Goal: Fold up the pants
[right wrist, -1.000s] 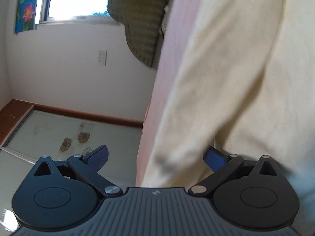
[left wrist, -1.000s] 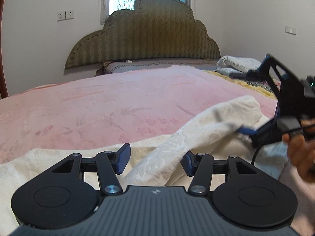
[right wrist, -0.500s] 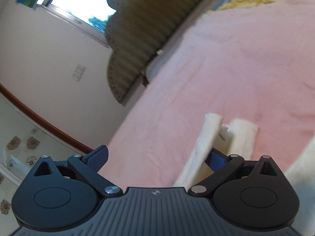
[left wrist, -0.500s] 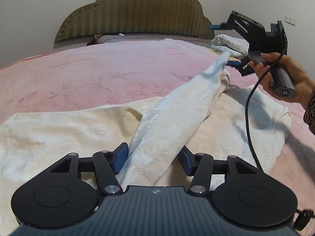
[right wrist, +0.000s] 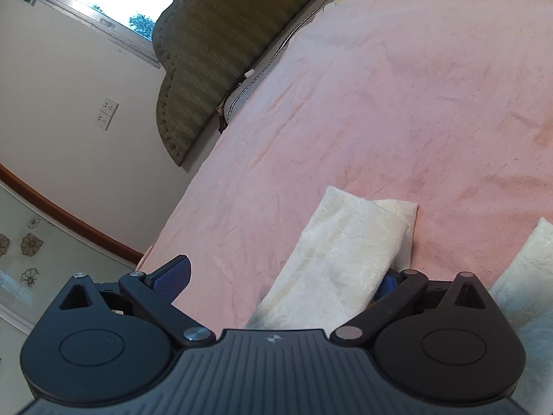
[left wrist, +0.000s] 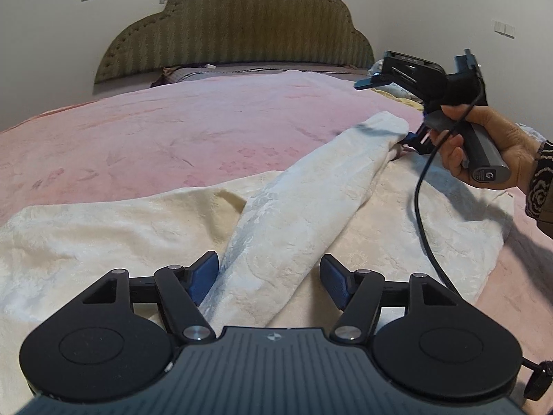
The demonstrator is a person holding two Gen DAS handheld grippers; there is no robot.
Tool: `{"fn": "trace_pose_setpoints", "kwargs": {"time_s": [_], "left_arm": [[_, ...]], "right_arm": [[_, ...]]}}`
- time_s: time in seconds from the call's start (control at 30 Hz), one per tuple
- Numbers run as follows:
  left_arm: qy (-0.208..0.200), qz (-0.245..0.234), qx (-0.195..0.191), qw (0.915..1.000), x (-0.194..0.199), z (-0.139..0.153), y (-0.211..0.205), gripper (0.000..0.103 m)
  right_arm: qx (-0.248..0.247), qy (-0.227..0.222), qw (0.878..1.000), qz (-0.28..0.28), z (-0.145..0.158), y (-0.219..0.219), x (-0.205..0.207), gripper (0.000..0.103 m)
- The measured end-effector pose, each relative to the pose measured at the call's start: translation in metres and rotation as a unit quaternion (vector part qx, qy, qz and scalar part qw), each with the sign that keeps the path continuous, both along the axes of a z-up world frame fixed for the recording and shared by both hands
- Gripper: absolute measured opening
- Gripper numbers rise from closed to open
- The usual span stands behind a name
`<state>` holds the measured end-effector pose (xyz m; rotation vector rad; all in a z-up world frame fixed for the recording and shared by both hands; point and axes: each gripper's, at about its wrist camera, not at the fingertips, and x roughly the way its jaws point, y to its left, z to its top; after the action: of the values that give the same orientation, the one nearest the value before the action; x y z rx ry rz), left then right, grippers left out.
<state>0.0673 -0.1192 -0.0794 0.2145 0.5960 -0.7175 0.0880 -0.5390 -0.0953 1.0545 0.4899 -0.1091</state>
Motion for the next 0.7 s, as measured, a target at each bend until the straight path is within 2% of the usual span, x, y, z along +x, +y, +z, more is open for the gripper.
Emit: {"fn": "trace_pose_setpoints", "kwargs": {"time_s": [0.03,0.07,0.1,0.13,0.2,0.27,0.43,0.5,0.6,0.7], "left_arm": [[-0.004,0.003,0.004,1.0,-0.001,0.001,-0.001,0.068],[-0.01,0.008,0.01,0.9999,-0.003,0.002,-0.002,0.067],[-0.02,0.014,0.018,0.9995,-0.005,0.003,-0.004,0.067],[-0.031,0.018,0.03,0.9989,-0.007,0.003,-0.006,0.064],[-0.051,0.017,0.051,0.9972,-0.011,0.005,-0.01,0.053],[-0.051,0.012,0.054,0.9972,-0.012,0.007,-0.011,0.044],[-0.045,0.01,0.016,0.9988,-0.011,0.016,0.0,0.035],[-0.045,-0.003,-0.017,0.9988,-0.014,0.023,0.006,0.031],[-0.045,-0.009,-0.042,0.9981,-0.015,0.03,0.009,0.03],[-0.031,0.037,-0.066,0.9966,0.003,0.033,0.014,0.031]], "right_arm": [[-0.001,-0.007,1.0,-0.001,0.0,0.0,-0.001,0.091],[-0.002,-0.012,1.0,-0.006,-0.001,-0.001,-0.003,0.041],[0.002,-0.008,1.0,-0.01,-0.003,-0.005,-0.004,0.014],[0.009,-0.002,1.0,-0.019,-0.006,-0.006,-0.007,0.005],[0.007,-0.027,0.999,-0.016,-0.007,-0.005,-0.013,0.005],[-0.006,-0.04,0.999,-0.015,-0.001,-0.002,-0.022,0.005],[-0.035,-0.085,0.996,-0.013,0.033,-0.001,-0.055,0.005],[-0.041,-0.101,0.994,-0.014,0.047,-0.003,-0.072,0.005],[-0.058,-0.116,0.991,-0.007,0.067,-0.005,-0.087,0.005],[-0.079,-0.09,0.993,0.01,0.082,-0.004,-0.069,0.006]]}}
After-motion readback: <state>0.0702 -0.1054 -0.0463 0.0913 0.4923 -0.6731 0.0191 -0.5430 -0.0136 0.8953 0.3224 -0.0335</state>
